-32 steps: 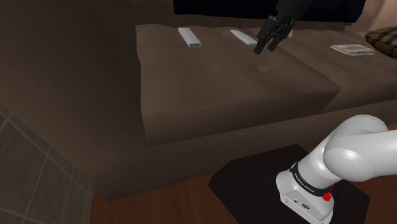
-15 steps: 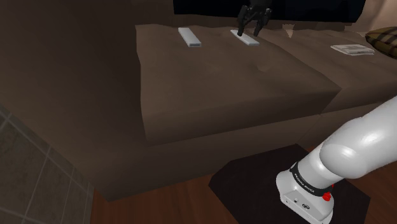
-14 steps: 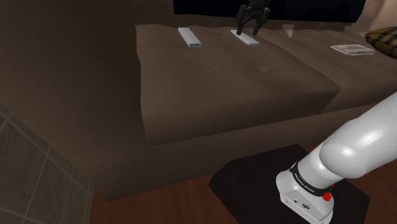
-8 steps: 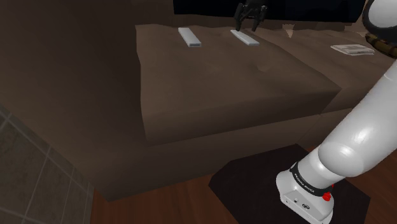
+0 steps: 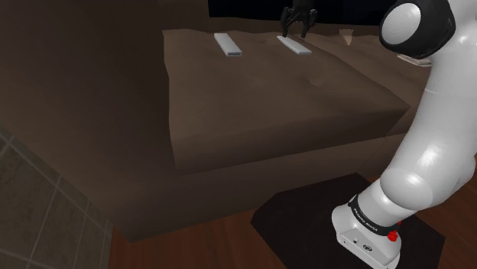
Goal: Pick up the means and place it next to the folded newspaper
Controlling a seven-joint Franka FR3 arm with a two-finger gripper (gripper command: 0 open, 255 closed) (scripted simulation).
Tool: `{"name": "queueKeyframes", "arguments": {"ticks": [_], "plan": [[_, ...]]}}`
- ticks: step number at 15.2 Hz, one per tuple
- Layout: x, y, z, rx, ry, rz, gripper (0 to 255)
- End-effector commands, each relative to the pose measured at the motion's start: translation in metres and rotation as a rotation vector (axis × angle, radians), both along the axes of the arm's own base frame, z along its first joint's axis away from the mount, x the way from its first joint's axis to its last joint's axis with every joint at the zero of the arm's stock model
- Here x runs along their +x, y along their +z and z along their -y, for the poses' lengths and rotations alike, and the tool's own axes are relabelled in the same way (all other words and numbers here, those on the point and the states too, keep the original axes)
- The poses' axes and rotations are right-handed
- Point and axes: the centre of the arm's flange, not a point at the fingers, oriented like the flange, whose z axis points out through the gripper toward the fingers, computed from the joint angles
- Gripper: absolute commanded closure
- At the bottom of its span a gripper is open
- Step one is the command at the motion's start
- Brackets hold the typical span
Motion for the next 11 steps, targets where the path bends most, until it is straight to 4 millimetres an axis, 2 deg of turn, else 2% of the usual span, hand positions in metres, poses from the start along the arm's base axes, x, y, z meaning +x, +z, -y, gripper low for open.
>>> {"name": "queueKeyframes", "arguments": {"ticks": [1, 5, 11], "plan": [[0.000, -0.010, 0.001, 0.000, -0.001, 0.000, 0], [-0.001, -0.028, 0.000, 0.000, -0.001, 0.000, 0], [-0.001, -0.028, 0.000, 0.000, -0.001, 0.000, 0]]}}
